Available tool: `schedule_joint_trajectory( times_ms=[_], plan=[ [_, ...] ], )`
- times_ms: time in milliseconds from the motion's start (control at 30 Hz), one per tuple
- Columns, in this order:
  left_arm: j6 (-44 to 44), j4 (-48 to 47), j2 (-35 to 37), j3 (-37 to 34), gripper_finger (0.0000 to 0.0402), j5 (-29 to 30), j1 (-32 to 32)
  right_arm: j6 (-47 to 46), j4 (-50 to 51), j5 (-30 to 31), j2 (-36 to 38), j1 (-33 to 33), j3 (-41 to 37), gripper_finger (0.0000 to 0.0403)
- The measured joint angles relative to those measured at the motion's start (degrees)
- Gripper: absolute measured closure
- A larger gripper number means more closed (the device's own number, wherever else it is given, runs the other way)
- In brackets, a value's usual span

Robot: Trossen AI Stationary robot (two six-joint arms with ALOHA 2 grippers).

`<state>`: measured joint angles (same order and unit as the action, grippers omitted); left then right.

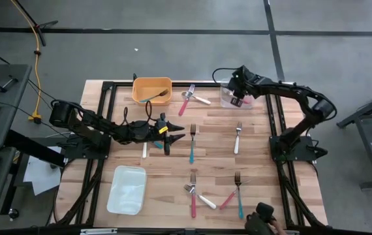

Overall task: Sort silverware by color (type)
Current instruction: Put the pink fork into the transparent bin, then put the blue fork into the yellow bin

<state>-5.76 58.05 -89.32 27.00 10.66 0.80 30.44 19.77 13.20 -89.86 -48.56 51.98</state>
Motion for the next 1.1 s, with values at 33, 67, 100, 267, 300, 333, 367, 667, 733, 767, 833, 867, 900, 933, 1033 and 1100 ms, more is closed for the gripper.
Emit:
schedule_joint_trajectory(
  times_ms=[33, 67, 100, 267, 300, 333, 367, 667, 733, 767, 833, 867, 900, 933, 1033, 1100],
  plan=[
    [0.0, -0.1, 0.0, 0.0, 0.0264, 0.0, 0.0, -0.1, 0.4, -0.2, 1.0, 0.0, 0.4, 0.0287],
    [0.0, -0.1, 0.0, 0.0, 0.0264, 0.0, 0.0, -0.8, 0.6, -0.3, 1.9, 0.1, 1.0, 0.0286],
    [0.0, -0.1, 0.0, 0.0, 0.0264, 0.0, 0.0, -1.7, 1.3, -1.1, 2.9, 0.2, 1.6, 0.0287],
    [0.0, -0.4, 0.0, 0.0, 0.0264, 0.0, 0.0, -6.4, 4.3, -7.1, 8.3, 0.9, 2.8, 0.0316],
    [0.0, -0.5, 0.0, 0.0, 0.0264, 0.0, 0.0, -7.2, 4.4, -8.9, 9.5, 1.1, 2.8, 0.0325],
    [0.0, -0.7, 0.0, 0.0, 0.0264, 0.0, 0.0, -8.0, 4.1, -10.6, 10.6, 1.4, 2.7, 0.0335],
    [0.0, -1.0, 0.0, 0.0, 0.0264, 0.0, 0.0, -8.9, 3.1, -12.3, 11.7, 1.8, 2.2, 0.0345],
    [-0.1, -4.8, 0.0, 0.0, 0.0264, -2.6, 0.0, -16.5, -14.4, -20.6, 19.4, 9.3, -10.5, 0.0393],
    [0.0, -6.1, 0.0, 0.0, 0.0264, -2.9, 0.0, -17.7, -18.6, -20.6, 21.3, 11.8, -13.4, 0.0393],
    [0.0, -6.8, 0.0, 0.0, 0.0264, -3.0, 0.0, -18.7, -20.6, -20.5, 22.3, 13.1, -14.6, 0.0394],
    [0.0, -8.2, 0.2, 0.0, 0.0264, -4.8, -0.1, -20.2, -23.4, -20.3, 24.4, 15.8, -16.8, 0.0400],
    [0.0, -8.5, 0.4, 0.0, 0.0266, -5.7, -0.1, -20.8, -24.4, -19.9, 25.5, 17.4, -17.8, 0.0401],
    [0.0, -9.0, 0.8, 0.0, 0.0268, -6.8, -0.2, -21.4, -25.1, -19.2, 26.6, 18.9, -18.6, 0.0401],
    [0.0, -9.9, 1.3, 0.0, 0.0270, -7.9, -0.2, -21.6, -25.2, -18.3, 27.7, 20.4, -19.1, 0.0401],
    [0.2, -14.6, 3.4, 0.1, 0.0280, -10.5, -0.2, -21.6, -25.3, -13.6, 30.3, 25.4, -20.3, 0.0401],
    [0.9, -22.2, 5.7, 1.1, 0.0288, -11.7, -0.2, -21.6, -25.2, -10.8, 31.5, 28.5, -20.9, 0.0402]
  ],
)
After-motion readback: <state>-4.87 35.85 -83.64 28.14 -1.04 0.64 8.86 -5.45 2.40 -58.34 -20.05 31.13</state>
